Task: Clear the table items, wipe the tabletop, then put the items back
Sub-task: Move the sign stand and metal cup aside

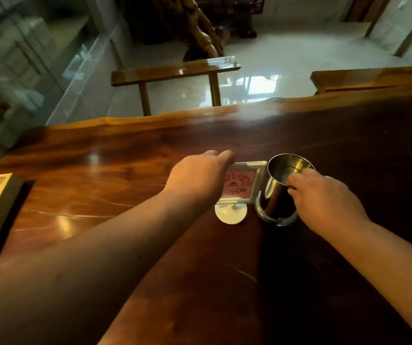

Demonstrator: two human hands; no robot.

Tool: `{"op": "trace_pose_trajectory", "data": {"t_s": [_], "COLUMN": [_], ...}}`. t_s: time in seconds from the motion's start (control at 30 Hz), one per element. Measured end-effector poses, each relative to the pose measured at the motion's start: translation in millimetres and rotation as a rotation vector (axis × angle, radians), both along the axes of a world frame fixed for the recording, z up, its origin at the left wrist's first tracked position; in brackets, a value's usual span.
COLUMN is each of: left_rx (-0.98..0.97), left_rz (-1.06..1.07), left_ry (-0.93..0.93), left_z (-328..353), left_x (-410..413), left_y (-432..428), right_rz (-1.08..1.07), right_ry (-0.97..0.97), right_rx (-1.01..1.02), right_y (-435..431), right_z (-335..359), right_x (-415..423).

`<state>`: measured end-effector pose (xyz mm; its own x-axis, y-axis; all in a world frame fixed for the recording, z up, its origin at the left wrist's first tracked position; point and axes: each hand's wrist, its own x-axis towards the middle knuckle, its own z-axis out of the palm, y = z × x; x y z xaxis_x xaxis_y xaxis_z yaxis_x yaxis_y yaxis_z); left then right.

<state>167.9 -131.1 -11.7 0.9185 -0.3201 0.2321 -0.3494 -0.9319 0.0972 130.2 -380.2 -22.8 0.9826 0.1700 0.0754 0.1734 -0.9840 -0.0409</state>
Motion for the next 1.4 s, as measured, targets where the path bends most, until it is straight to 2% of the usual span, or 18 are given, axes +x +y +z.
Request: {"op": "trace_pose_trajectory", "data": {"t_s": [0.17, 0.43, 0.63, 0.97, 1.4], "left_rx": [-0.012, 0.085, 0.082, 0.081, 0.038], "left_rz": [0.088, 0.293, 0.392, 0.446, 0.486], "left_ry": [-0.043, -0.096, -0.091, -0.032, 0.070], "left_z": [12.2, 15.0, 13.4, -12.1, -31.6], "left_x": [-13.0, -46.2, -76.2, -109.1, -124.2], "left_y": [108.7, 300.0, 400.8, 487.0, 507.5], "right_rz": [0.160, 0.368, 0.475, 0.552, 0.507], "right_ry": [-0.004, -0.029, -0.067, -0.062, 0.007], "right_rx": [0.006, 0.079, 0.101, 0.079, 0.034], "right_y": [96.3, 279.0, 384.2, 468.4, 489.5], "right_z": [12.2, 11.7, -3.4, -16.1, -32.4], "right_x": [-1.8, -1.2, -12.6, -29.4, -36.6]}}
